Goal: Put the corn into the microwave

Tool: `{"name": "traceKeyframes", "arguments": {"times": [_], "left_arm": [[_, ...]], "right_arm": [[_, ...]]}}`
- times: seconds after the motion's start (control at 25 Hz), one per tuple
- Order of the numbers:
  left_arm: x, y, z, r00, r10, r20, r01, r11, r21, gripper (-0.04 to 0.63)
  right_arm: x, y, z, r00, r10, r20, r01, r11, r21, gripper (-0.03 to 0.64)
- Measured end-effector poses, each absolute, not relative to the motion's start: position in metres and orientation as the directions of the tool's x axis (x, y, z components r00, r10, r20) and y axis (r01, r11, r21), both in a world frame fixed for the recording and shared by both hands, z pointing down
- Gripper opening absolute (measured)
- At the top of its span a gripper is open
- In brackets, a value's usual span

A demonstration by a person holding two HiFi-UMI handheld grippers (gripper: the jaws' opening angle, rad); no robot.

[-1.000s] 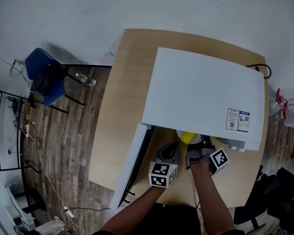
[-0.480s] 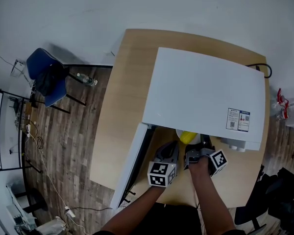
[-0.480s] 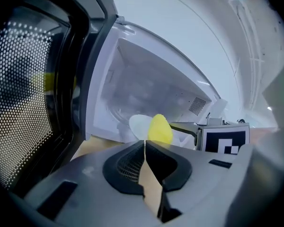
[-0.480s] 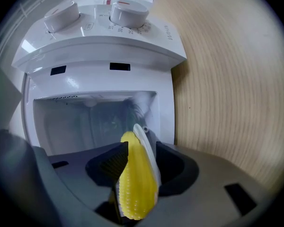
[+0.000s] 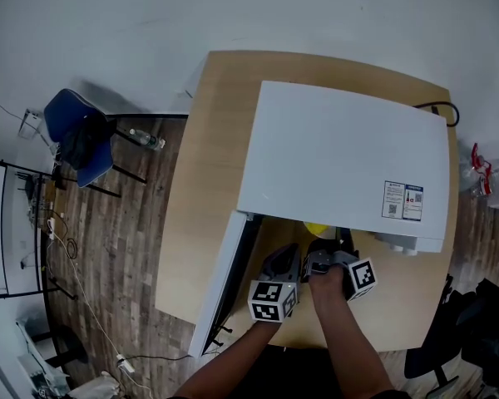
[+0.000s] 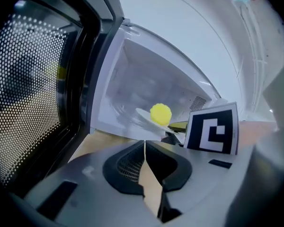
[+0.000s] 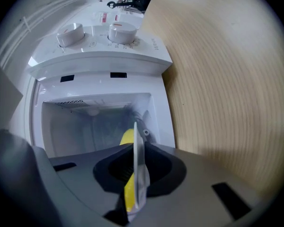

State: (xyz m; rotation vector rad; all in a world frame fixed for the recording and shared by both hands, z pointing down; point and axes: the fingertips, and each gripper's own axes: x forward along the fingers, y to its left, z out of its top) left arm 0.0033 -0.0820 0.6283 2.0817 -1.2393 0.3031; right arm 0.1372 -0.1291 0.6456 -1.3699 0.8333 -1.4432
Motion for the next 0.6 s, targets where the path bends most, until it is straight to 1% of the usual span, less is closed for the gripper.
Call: {"name": "traceKeyframes", "arguments": {"times": [0.12, 0.2, 0.4, 0.6], "left_arm": [[-0.001, -0.083, 0.627, 0.513, -0.689, 0.512, -0.847, -0.309, 0.433, 0.014], [-0.004, -0.083, 0.626, 0.510, -0.692, 0.512, -0.849, -0.307, 0.431, 0.015], [-0.010, -0.081, 0.627, 0.502, -0.697, 0.513, -0.852, -0.296, 0.433, 0.015], [-0.010, -0.077, 0.627, 0.500, -0.697, 0.513, -0.851, -0.286, 0.441, 0.014]], "right_arm": [[0.141, -0.133, 0.640, 0.133, -0.938, 0.319, 0.188, -0.292, -0.938, 0.080], [0.147, -0.136, 0.640, 0.150, -0.938, 0.313, 0.165, -0.289, -0.943, 0.080], [0.159, -0.140, 0.643, 0.140, -0.944, 0.300, 0.074, -0.292, -0.953, 0.080], [0.160, -0.141, 0.649, 0.118, -0.940, 0.319, 0.044, -0.316, -0.948, 0.085]]}}
